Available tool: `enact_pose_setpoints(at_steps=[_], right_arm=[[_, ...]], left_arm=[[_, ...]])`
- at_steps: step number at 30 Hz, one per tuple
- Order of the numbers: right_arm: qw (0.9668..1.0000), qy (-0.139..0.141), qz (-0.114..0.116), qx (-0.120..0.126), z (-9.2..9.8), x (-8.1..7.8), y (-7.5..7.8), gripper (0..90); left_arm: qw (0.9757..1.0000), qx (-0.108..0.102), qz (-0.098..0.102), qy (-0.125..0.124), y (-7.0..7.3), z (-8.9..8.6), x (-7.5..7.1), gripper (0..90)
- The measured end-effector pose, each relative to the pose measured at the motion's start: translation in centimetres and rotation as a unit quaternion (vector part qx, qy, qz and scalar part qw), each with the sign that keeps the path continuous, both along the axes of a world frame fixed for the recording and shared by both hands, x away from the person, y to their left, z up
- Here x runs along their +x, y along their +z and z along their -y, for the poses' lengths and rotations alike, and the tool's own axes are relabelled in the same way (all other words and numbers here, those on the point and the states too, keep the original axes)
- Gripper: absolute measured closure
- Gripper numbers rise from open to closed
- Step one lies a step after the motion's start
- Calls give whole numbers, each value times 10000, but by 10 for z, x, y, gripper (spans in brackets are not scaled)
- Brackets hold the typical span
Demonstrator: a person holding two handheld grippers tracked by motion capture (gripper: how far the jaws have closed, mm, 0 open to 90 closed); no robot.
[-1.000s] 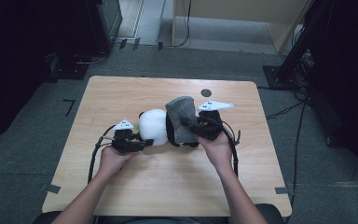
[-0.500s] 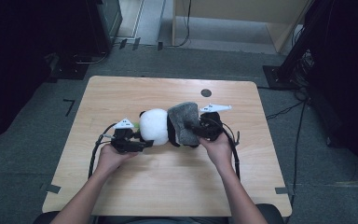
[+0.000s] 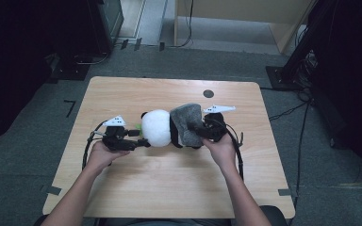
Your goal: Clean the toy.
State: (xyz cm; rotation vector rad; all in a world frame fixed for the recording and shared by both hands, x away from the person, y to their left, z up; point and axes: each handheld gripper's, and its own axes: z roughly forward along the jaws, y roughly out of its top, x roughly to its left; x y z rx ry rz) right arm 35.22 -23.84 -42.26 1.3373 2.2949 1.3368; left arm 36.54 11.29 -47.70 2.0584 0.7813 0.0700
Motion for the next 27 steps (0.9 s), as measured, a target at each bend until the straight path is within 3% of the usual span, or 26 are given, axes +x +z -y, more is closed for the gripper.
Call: enact_pose_setpoints(at_steps=[5, 11, 15, 18, 20, 22, 24, 27], right_arm=[[10000, 22, 9, -14, 1, 0, 0, 792], [10000, 51, 12, -14, 1, 0, 0, 792], [10000, 74, 22, -18, 1, 0, 0, 791], [9999, 89, 37, -38, 1, 0, 0, 791], [9999, 101, 42, -52, 1, 0, 0, 792], [9999, 105, 44, -56, 0, 0, -1, 792], [9999, 121, 25, -49, 0, 0, -1, 792], [9998, 196, 20, -88, -2, 0, -3, 792]], left_arm=[[9995, -277, 131, -82, 12, -8, 10, 345], [9983, -399, 318, -264, 25, -9, 30, 347], [9977, -509, 281, -358, 25, -6, 46, 339], [9971, -466, 258, -549, 23, -1, 57, 307], [9964, -448, 323, -640, 21, 2, 62, 264], [9945, -518, 538, -734, 15, 1, 65, 212], [9939, -598, 465, -800, 7, 1, 69, 151], [9957, -396, 56, -837, 0, 6, 79, 9]])
